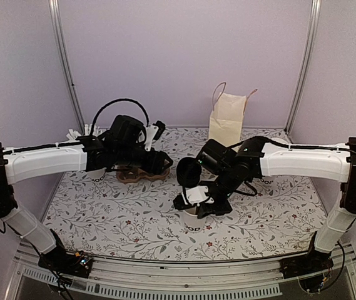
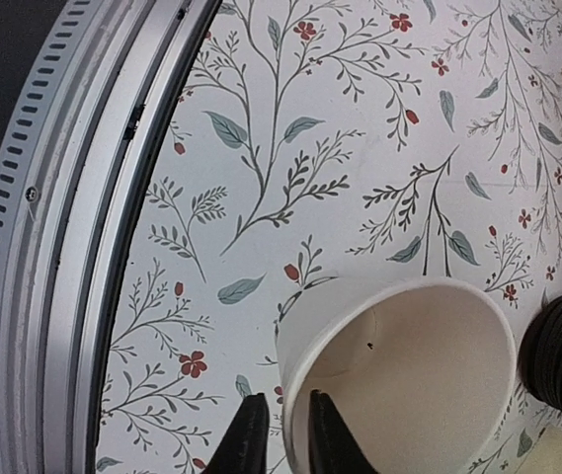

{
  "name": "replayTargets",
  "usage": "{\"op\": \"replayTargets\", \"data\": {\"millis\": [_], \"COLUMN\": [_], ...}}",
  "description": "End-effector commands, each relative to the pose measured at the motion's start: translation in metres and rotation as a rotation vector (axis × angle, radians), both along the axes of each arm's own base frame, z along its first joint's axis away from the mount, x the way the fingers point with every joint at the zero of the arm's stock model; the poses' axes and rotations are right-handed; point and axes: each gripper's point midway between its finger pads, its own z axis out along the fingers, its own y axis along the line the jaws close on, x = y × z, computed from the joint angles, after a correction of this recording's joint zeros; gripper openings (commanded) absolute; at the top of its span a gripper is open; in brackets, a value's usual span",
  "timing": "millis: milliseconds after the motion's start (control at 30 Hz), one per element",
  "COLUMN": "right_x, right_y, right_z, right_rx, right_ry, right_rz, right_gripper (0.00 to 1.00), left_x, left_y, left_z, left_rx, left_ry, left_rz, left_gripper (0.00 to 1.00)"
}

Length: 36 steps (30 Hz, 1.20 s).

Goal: Pack the takeout coffee

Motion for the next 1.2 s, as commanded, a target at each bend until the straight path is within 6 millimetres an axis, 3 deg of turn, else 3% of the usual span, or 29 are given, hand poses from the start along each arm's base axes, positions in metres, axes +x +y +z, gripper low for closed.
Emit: {"op": "replayTargets", "data": {"millis": [0,100,233,300,467,633,833,1167], "right_x": [0.003,-0.001,0.003,0.021,0.062,0.086,0.099,0.104], "right_y": [0.008,0.003,-0.018,-0.035,-0.074,-0.107,-0.137,-0.142], "right_z": [0.001,0.015,0.039,0.057,0.077,0.066,0.045,0.030], "right_rx": [0.020,0.040,0.086,0.140,0.283,0.401,0.494,0.458], "right_ry": [-0.006,-0.019,-0.047,-0.009,-0.011,-0.005,-0.011,-0.064], "right_rz": [-0.009,0.010,-0.009,-0.083,-0.264,-0.419,-0.531,-0.529], "right_gripper": [0.28,0.40,0.45,0.45,0.44,0.40,0.38,0.38], "left_x": [0.001,0.003,0.007,0.011,0.029,0.038,0.044,0.054], "left_y": [0.006,0.005,0.005,0.003,0.009,-0.003,-0.018,-0.038], "left_z": [0.000,0.000,-0.002,-0.003,-0.011,-0.017,-0.025,-0.033], "left_rx": [0.009,0.024,0.070,0.097,0.212,0.265,0.268,0.346], "left_ry": [-0.002,-0.007,-0.014,-0.015,0.008,0.059,0.092,0.118], "left_rz": [-0.006,-0.010,-0.025,-0.030,0.013,-0.019,-0.055,-0.016], "left_gripper": [0.68,0.68,0.67,0.67,0.61,0.50,0.46,0.39]}}
